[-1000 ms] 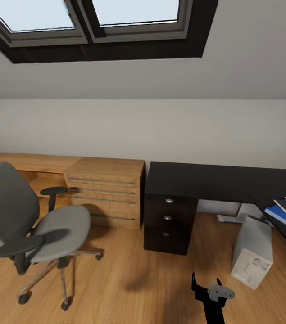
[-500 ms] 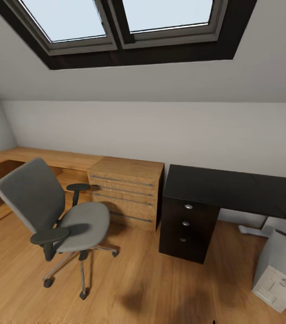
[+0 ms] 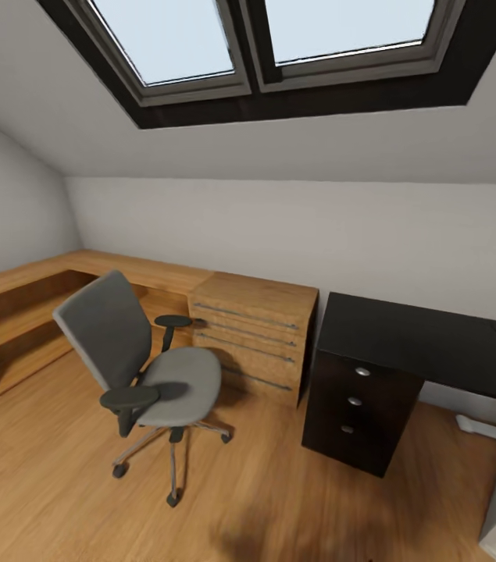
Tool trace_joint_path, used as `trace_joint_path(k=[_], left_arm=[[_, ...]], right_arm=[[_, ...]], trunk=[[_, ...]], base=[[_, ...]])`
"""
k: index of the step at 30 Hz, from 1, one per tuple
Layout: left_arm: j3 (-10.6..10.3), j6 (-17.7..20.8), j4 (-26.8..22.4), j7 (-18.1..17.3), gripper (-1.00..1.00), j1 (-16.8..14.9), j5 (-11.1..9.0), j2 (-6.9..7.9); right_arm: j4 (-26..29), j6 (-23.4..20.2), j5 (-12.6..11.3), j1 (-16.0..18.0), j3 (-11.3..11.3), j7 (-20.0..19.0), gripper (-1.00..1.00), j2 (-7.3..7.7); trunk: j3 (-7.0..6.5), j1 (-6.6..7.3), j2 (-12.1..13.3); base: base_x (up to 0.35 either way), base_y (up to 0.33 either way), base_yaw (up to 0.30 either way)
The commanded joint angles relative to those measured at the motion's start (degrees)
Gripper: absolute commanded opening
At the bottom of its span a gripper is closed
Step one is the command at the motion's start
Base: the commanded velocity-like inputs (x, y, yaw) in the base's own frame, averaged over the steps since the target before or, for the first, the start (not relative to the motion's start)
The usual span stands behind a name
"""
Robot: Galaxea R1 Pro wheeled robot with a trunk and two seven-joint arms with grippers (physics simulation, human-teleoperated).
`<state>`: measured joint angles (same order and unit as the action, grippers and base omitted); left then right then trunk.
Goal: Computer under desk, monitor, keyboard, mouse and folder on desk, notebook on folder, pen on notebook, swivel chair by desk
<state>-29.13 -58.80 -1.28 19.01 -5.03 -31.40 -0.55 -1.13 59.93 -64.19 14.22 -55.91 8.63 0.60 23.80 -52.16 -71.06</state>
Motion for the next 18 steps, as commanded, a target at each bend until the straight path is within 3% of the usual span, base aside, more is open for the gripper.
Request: trace_joint_path(k=[1, 4, 11, 18], left_arm=[[-0.5, -0.14, 0.05, 0.32, 1.0, -0.04, -0.25, -0.03], [-0.53, -0.05, 0.05, 0.21, 1.0, 0.01, -0.25, -0.18], [-0.42, 8.5, -0.04, -0.19, 1.0, 0.02, -0.16, -0.21], [-0.36, 9.04, -0.07, -0.15, 1.0, 0.02, -0.24, -0.2]], right_arm=[[-0.04, 0.07, 0.12, 0.02, -0.47, 0.63, 1.0, 0.12], [0.03, 0.07, -0.08, 0.02, -0.34, 0.68, 1.0, 0.68], [0.07, 0.07, -0.07, 0.01, -0.45, 0.69, 1.0, 0.88], [0.07, 0.07, 0.01, 0.01, -0.57, 0.61, 1.0, 0.83]], trunk=[[-0.12, 0.23, 0.38], [-0.66, 0.89, 1.58], [-1.92, 2.42, 4.39], [-1.92, 2.42, 4.39]], base=[[0.0, 0.0, 0.288], [0.0, 0.0, 0.288], [0.0, 0.0, 0.288], [0.0, 0.0, 0.288]])
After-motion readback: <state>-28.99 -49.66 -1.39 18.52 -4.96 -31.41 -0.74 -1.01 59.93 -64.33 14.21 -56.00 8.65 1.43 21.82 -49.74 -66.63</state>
